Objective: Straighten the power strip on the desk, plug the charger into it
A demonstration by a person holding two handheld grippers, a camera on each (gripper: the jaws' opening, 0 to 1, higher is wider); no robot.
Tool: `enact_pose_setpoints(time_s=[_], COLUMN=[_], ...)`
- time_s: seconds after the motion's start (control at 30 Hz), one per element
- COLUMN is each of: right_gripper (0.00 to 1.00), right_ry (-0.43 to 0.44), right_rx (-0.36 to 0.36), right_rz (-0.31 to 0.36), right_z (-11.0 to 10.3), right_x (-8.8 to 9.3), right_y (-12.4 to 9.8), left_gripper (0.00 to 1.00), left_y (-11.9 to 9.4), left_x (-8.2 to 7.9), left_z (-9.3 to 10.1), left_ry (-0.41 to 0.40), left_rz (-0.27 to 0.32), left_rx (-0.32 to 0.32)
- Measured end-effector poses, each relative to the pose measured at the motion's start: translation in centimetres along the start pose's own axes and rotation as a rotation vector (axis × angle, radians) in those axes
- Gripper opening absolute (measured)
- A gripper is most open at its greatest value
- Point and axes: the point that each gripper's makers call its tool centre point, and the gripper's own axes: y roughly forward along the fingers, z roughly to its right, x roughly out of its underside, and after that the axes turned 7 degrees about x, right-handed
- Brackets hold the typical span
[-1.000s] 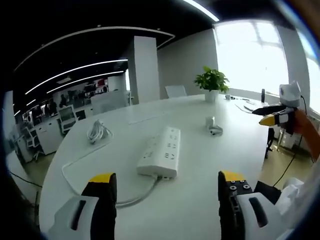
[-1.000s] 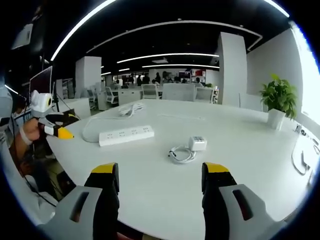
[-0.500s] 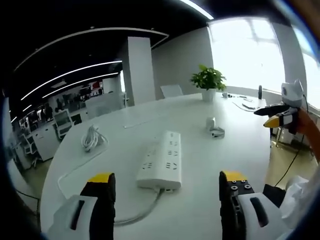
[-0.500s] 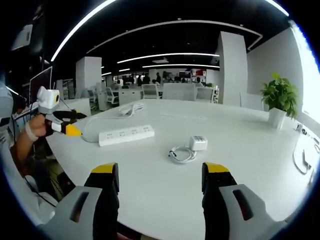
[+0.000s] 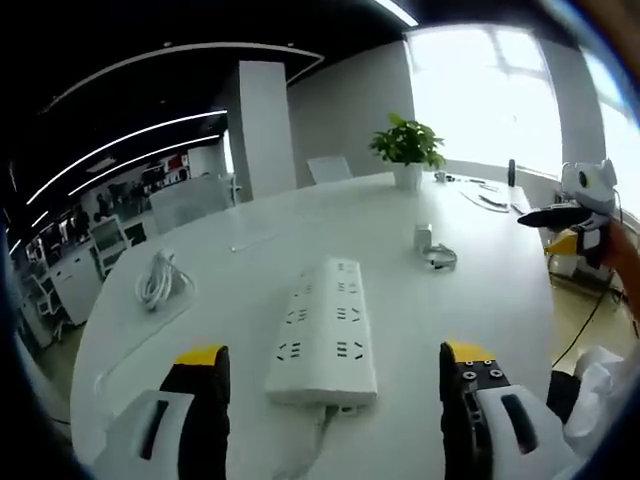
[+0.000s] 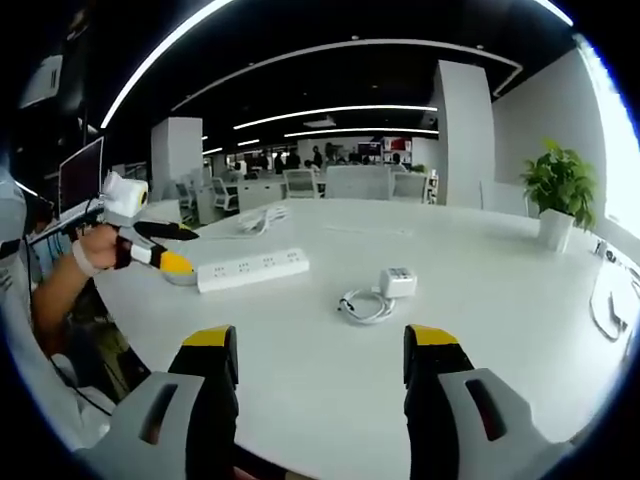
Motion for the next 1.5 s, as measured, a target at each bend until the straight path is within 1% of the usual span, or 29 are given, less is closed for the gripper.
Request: enact_pose_setpoints(time_s=[0.23,0.43,0.57,0.83,1.0,1.17,1.33,1.5], right_gripper=[0.67,0.67,0.67,0.67,0.67,0.67,0.67,0.67], right_ry=[0.004,0.006,0.006,0.011,0.016,0.016,0.015,0.011], right_rx=[0.002,0.000,-0.002,-0.002,-0.006,-0.008,-0.009,-0.011], right_rz=[-0.005,-0.009,-0.009,-0.012,-0.011,-0.016,-0.015,-0.020], right_z=[0.1,0.0,-0.1,0.0,-0.2,-0.2,-0.3,-0.4], right_x=[0.2,0.4,0.4,0.6,0.7,0.9,0.8,0.9], right_y=[0.0,0.1,0.2,0.2,0.2,0.2,0.3,0.3], left_gripper=[0.87,0.87,0.87,0.86,0.84,0.82,0.77,0.76], left_y=[2.6,4.2,5.0,5.4,5.8,6.0,6.2,6.3], left_x=[0.6,1.2,1.7,1.9,3.0,2.7,2.7,2.8], left_z=[-1.3,-1.3,-1.5,-1.9,-1.9,-1.8,-1.4,-1.3], left_ry=[-0.012,-0.021,-0.019,-0.022,-0.037,-0.041,-0.041,-0.040], left_rz=[-0.050,-0.081,-0.101,-0.117,-0.154,-0.146,-0.157,-0.160], left_rx=[0.013,0.037,0.040,0.042,0.051,0.065,0.092,0.101])
